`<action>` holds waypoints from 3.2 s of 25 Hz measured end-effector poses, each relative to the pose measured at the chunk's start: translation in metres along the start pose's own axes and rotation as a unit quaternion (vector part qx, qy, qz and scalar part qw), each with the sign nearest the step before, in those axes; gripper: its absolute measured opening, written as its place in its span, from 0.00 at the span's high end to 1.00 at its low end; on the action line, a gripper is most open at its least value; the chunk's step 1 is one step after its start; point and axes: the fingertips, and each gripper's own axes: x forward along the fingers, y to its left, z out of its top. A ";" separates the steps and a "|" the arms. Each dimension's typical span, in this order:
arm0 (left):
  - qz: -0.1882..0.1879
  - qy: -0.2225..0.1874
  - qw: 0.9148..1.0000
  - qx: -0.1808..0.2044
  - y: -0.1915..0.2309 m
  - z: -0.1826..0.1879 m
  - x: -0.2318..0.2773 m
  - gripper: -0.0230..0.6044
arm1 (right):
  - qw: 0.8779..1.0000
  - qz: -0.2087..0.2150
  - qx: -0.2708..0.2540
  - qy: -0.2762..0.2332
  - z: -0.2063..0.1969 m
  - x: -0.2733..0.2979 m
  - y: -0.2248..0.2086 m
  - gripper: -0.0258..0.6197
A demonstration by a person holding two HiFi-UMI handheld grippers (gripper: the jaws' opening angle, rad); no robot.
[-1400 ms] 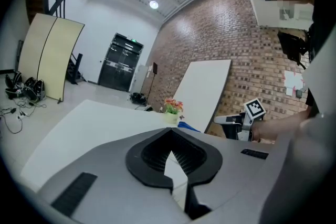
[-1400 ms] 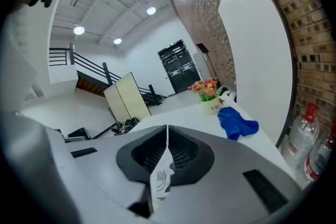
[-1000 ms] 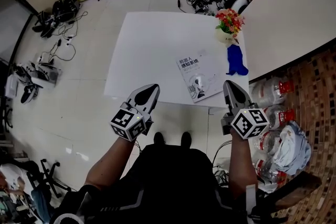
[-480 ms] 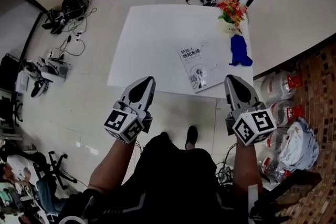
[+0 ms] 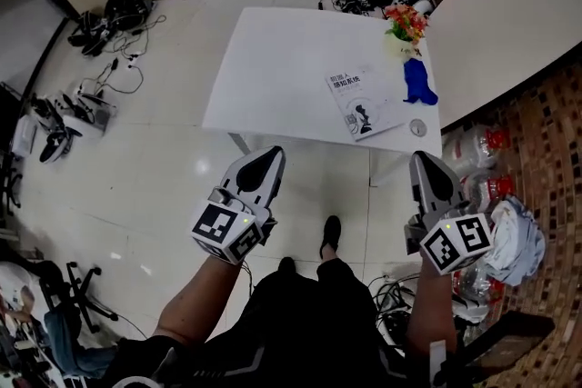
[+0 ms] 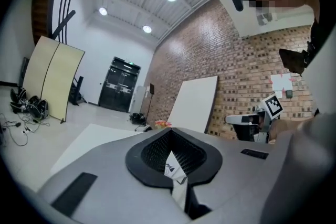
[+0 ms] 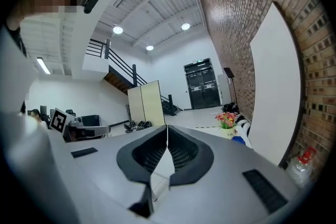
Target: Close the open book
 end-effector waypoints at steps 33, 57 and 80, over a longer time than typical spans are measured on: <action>0.087 -0.017 0.996 0.028 -0.318 -0.036 -0.248 0.97 | 0.984 0.170 -0.048 -0.024 -0.027 -0.341 0.128 0.96; -0.012 0.006 0.999 0.045 -0.433 -0.076 -0.472 0.97 | 0.996 0.085 -0.021 -0.034 -0.064 -0.553 0.299 0.96; 0.005 0.008 0.998 0.060 -0.495 -0.067 -0.517 0.97 | 0.996 0.076 -0.032 -0.033 -0.075 -0.629 0.312 0.96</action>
